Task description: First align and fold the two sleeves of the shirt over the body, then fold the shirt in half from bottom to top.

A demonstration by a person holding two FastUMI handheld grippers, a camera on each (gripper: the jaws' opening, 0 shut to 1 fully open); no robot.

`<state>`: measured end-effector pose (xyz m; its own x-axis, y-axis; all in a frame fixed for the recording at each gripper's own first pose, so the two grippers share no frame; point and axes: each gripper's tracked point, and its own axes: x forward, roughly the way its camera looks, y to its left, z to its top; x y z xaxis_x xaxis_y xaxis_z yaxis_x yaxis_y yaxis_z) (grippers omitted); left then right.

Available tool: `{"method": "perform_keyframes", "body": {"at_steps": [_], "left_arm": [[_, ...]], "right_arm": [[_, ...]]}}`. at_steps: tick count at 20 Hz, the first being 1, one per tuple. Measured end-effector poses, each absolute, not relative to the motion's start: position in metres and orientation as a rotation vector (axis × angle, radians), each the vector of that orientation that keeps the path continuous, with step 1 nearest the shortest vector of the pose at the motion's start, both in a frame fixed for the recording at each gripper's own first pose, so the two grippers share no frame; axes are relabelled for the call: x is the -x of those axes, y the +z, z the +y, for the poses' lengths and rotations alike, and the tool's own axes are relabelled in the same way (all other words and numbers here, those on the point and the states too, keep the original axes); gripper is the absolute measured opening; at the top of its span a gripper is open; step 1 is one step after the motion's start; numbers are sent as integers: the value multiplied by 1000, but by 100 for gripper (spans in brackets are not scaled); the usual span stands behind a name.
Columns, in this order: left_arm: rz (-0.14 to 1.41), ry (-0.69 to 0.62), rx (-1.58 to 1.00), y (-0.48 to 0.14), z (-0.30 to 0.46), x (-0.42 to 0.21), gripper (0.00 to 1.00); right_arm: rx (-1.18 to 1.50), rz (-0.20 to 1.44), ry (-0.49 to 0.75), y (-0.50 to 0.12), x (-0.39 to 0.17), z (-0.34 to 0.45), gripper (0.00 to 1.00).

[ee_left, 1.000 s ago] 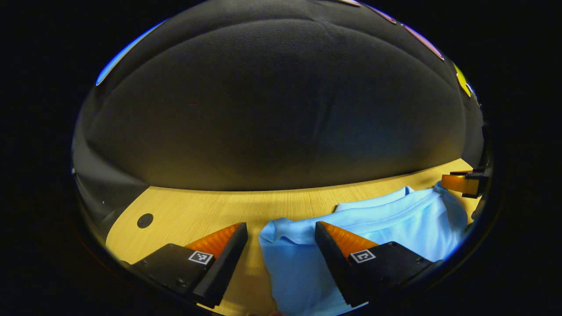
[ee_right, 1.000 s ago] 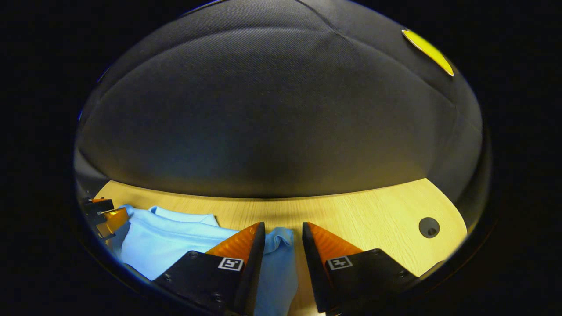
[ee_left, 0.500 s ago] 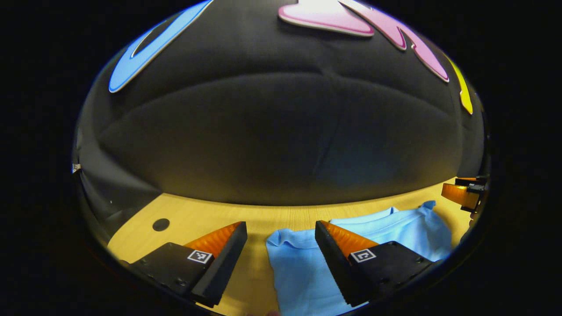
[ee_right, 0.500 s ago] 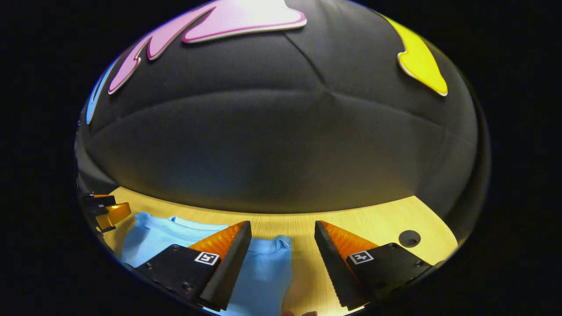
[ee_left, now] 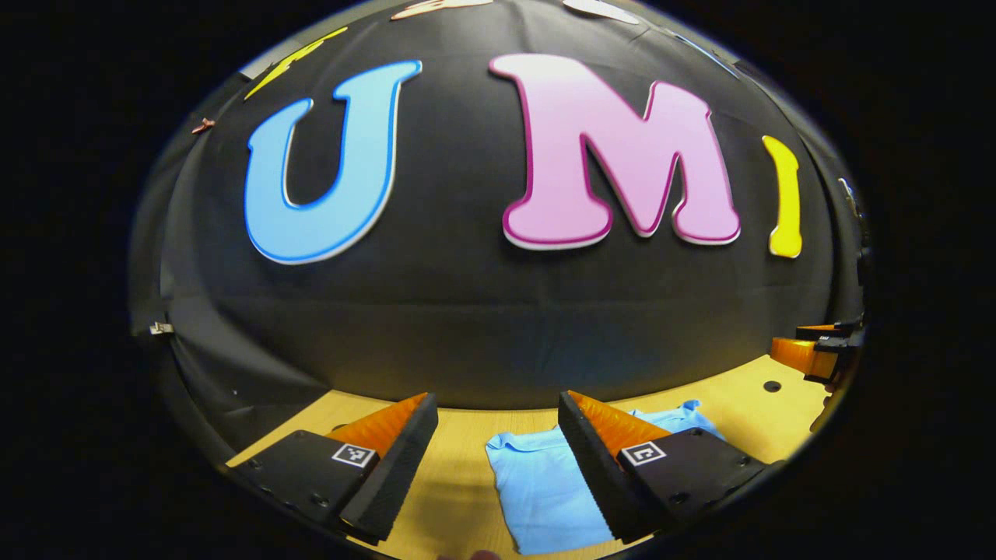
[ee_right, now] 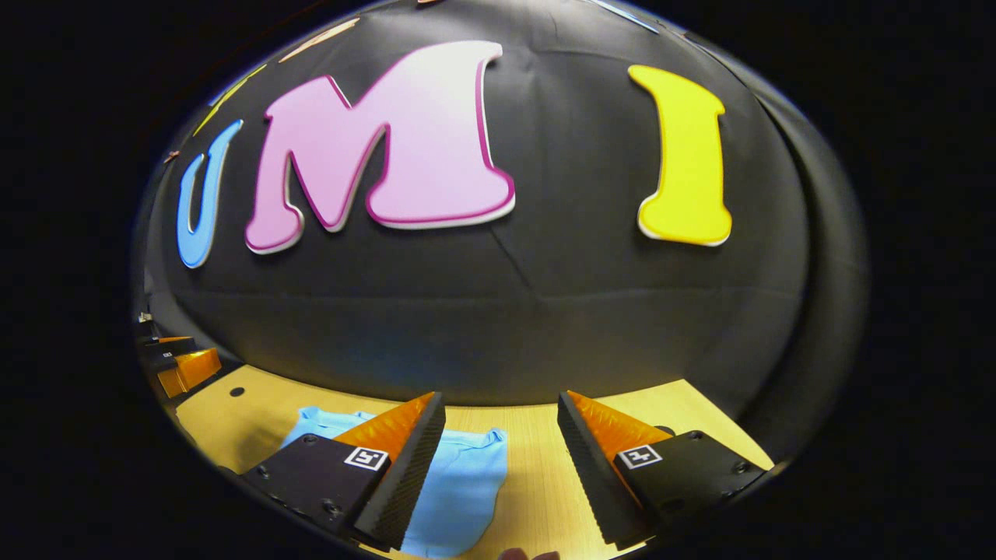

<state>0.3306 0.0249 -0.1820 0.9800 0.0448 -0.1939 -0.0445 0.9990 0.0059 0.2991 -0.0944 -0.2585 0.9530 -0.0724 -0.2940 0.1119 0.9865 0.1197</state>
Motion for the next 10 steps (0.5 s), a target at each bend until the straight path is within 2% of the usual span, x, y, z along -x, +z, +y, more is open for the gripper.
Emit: {"method": "perform_keyframes", "body": {"at_steps": [10], "left_arm": [[109,24,27,-67,8,-168,98]], "right_arm": [[-154,119,-66,-98,-158,-83,92]]}}
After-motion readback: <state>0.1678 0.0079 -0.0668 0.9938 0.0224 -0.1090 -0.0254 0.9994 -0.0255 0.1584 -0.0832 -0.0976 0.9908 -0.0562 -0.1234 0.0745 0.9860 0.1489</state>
